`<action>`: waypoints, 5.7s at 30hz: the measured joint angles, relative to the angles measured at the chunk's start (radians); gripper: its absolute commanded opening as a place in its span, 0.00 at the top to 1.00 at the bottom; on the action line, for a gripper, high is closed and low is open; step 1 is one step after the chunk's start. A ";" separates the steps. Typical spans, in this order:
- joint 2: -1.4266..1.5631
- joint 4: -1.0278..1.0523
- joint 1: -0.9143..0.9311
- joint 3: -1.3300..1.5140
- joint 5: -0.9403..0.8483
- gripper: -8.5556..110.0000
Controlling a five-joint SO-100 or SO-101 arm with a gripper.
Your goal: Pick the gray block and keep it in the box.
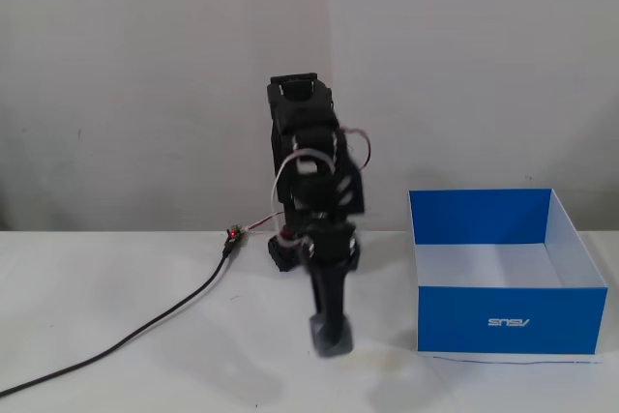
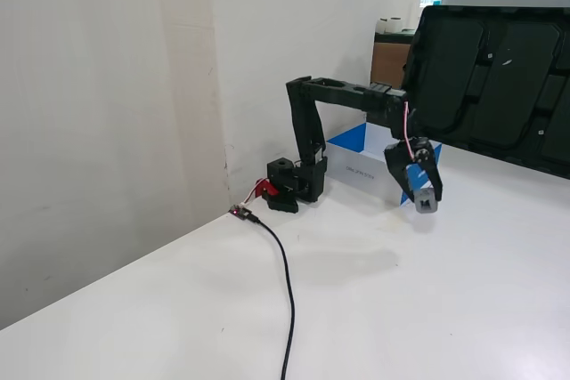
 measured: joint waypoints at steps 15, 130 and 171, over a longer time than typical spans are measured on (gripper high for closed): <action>0.341 0.130 -0.515 -0.025 -0.015 0.84; 1.266 -0.232 0.321 1.161 -0.098 0.93; 1.615 -0.028 0.334 1.307 -0.048 0.93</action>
